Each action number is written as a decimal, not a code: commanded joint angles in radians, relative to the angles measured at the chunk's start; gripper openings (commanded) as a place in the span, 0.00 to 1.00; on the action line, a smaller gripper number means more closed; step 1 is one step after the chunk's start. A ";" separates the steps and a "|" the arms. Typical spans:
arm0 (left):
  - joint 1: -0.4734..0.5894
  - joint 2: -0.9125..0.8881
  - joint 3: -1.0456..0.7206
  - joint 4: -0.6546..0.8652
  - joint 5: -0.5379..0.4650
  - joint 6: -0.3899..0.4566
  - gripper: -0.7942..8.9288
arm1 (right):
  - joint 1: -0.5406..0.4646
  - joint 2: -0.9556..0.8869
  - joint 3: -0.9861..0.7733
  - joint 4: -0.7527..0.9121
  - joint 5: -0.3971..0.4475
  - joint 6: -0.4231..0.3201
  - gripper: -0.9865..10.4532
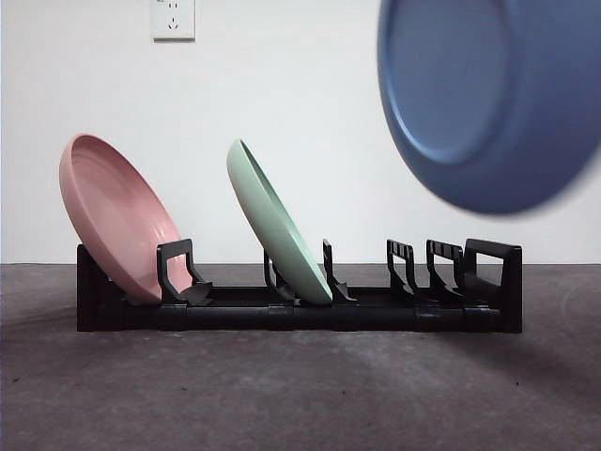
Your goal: Place the plate
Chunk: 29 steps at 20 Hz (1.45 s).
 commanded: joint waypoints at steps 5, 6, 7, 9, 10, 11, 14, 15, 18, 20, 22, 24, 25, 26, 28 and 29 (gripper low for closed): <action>-0.002 0.005 0.021 0.009 0.005 0.008 0.46 | 0.396 -0.047 -0.029 0.019 0.389 -0.079 0.09; -0.002 0.005 0.021 0.009 0.005 0.008 0.46 | 0.453 -0.024 -0.029 0.018 0.447 -0.072 0.09; -0.002 0.005 0.021 0.009 0.005 0.008 0.46 | 0.516 0.007 -0.029 0.018 0.509 -0.064 0.09; -0.002 0.005 0.021 0.009 0.005 0.009 0.46 | 0.642 0.093 -0.029 0.020 0.660 -0.043 0.09; -0.002 0.005 0.021 0.009 0.005 0.013 0.46 | 0.688 0.135 -0.029 0.021 0.712 -0.037 0.09; -0.002 0.005 0.021 0.010 0.005 0.017 0.46 | 0.728 0.182 -0.029 0.025 0.753 -0.032 0.09; -0.002 0.005 0.021 0.009 0.005 0.034 0.46 | 0.826 0.345 -0.029 0.073 0.827 -0.024 0.09; -0.002 0.005 0.021 0.009 0.005 0.034 0.46 | 0.843 0.390 -0.029 0.092 0.835 -0.024 0.09; -0.002 0.005 0.021 0.009 0.005 0.034 0.46 | 0.865 0.526 -0.027 0.151 0.896 -0.044 0.09; -0.002 0.005 0.021 0.009 0.005 0.034 0.46 | 0.864 0.602 -0.027 0.172 0.956 -0.057 0.09; -0.002 0.005 0.021 0.009 0.005 0.035 0.46 | 0.859 0.652 -0.027 0.202 0.993 -0.079 0.09; -0.002 0.005 0.021 0.009 0.005 0.038 0.46 | 0.851 0.689 -0.027 0.254 0.993 -0.097 0.09; -0.002 0.005 0.021 0.009 0.005 0.038 0.46 | 0.847 0.701 -0.027 0.278 0.994 -0.104 0.09; -0.002 0.005 0.021 0.009 0.005 0.038 0.46 | 0.839 0.715 -0.027 0.307 0.999 -0.116 0.09; -0.002 0.005 0.021 0.009 0.005 0.038 0.46 | 0.826 0.736 -0.027 0.341 1.001 -0.130 0.09; -0.002 0.005 0.021 0.009 0.005 0.038 0.46 | 0.817 0.747 -0.027 0.346 0.999 -0.130 0.09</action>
